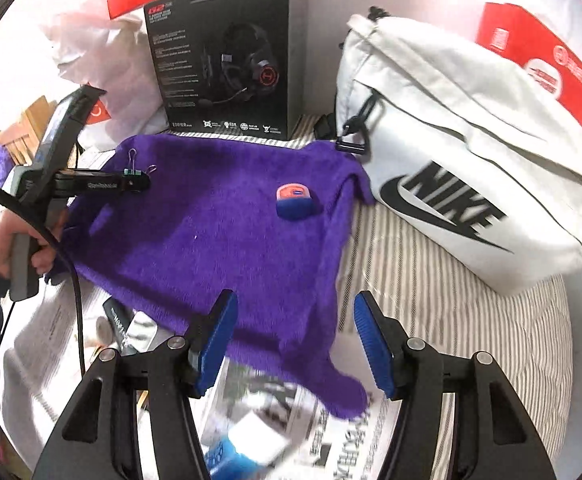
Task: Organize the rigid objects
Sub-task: 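Carry the binder clip onto the purple towel with the left gripper while the right places the lip balm there, then grasp the pink marker with the left gripper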
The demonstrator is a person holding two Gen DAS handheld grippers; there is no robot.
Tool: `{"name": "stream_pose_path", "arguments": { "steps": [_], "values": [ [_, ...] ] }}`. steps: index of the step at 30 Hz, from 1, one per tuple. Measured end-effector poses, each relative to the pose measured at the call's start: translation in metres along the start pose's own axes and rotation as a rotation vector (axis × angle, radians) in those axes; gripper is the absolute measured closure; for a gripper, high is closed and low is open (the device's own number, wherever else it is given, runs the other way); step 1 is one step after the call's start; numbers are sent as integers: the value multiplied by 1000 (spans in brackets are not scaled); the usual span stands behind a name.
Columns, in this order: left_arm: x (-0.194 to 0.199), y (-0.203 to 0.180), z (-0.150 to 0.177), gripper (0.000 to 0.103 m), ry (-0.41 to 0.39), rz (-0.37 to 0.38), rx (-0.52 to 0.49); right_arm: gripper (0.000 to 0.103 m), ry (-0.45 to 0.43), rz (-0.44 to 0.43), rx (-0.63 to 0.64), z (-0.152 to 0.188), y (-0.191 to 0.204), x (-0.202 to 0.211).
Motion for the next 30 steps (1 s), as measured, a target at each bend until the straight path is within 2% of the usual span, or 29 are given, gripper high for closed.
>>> {"name": "stream_pose_path", "arguments": {
  "steps": [3,7,12,14,23,30],
  "values": [
    [0,-5,1,57,10,-1,-14,43,-8,15,-16,5,-4,9],
    [2,-9,9,42,23,-2,-29,43,-27,24,-17,15,-7,26],
    [19,-5,27,42,28,-9,13,40,-47,9,-45,27,-7,42],
    [38,-5,37,42,-3,7,14,40,-46,-4,-64,35,-8,46],
    [127,-44,104,42,-99,98,-127,39,-34,-40,-142,65,-11,58],
    [124,-69,169,42,-25,218,-147,39,-26,-49,-152,86,-7,64]
  ]
}}
Point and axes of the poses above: each gripper's, at about its wrist camera, not at the fingertips, and x roughly against the way its jaws point, y to its left, z to its underside, the point moved 5 cm from there along -x, roughly the way its jaws point, and after that the axes turned 2 degrees about z, right-handed, at the moved point
